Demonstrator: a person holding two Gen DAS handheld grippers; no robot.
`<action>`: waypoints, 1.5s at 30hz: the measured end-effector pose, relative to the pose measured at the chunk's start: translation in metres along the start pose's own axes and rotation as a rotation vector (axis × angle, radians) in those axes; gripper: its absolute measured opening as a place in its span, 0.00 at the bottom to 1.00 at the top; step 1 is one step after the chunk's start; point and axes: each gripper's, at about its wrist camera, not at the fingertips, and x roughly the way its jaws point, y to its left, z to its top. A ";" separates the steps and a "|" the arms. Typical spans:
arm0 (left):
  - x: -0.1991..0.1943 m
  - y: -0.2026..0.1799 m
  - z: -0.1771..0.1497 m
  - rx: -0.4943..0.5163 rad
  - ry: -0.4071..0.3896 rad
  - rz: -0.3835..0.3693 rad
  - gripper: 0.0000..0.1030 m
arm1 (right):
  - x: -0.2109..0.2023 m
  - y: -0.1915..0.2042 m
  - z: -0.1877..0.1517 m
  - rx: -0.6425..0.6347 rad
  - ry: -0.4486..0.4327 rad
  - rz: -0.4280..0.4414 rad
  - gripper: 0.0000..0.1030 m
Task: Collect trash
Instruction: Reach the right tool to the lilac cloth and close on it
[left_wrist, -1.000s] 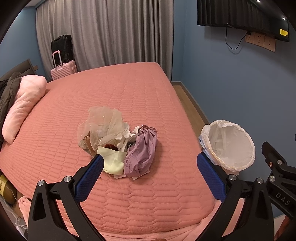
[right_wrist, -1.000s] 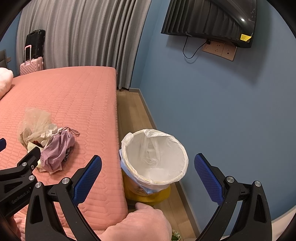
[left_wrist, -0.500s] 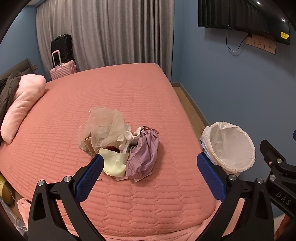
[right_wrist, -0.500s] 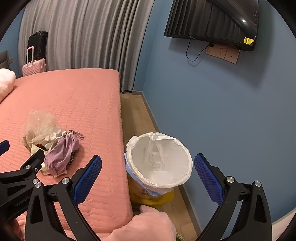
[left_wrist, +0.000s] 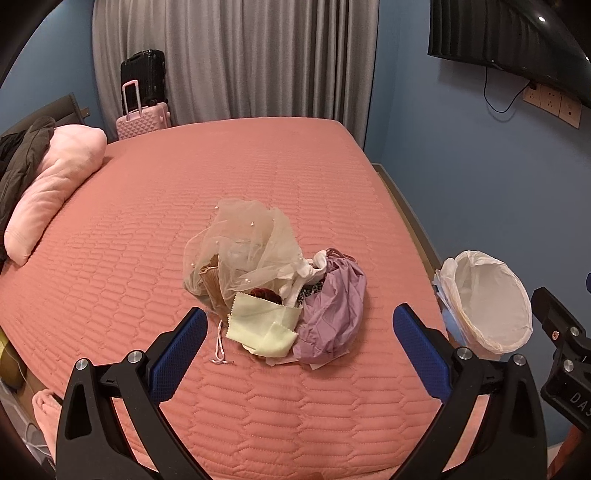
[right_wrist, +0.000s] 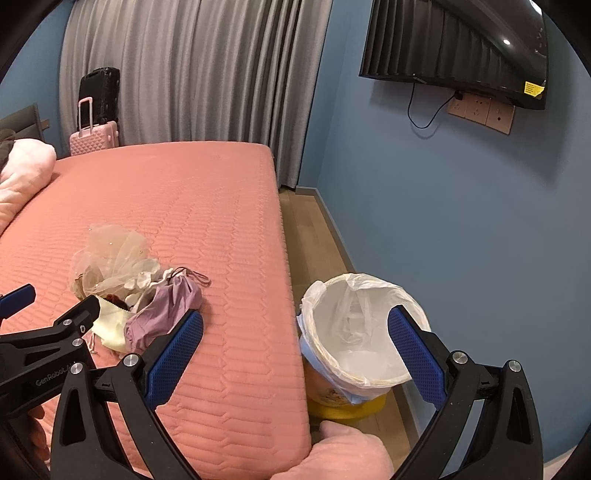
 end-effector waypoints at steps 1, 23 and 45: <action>0.004 0.007 0.001 -0.010 0.011 0.002 0.93 | 0.004 0.004 0.001 0.006 0.008 0.016 0.94; 0.079 0.091 -0.011 -0.097 0.092 0.031 0.93 | 0.121 0.113 -0.012 0.005 0.214 0.280 0.85; 0.130 0.089 -0.036 -0.124 0.269 -0.178 0.12 | 0.155 0.129 -0.041 0.009 0.354 0.378 0.01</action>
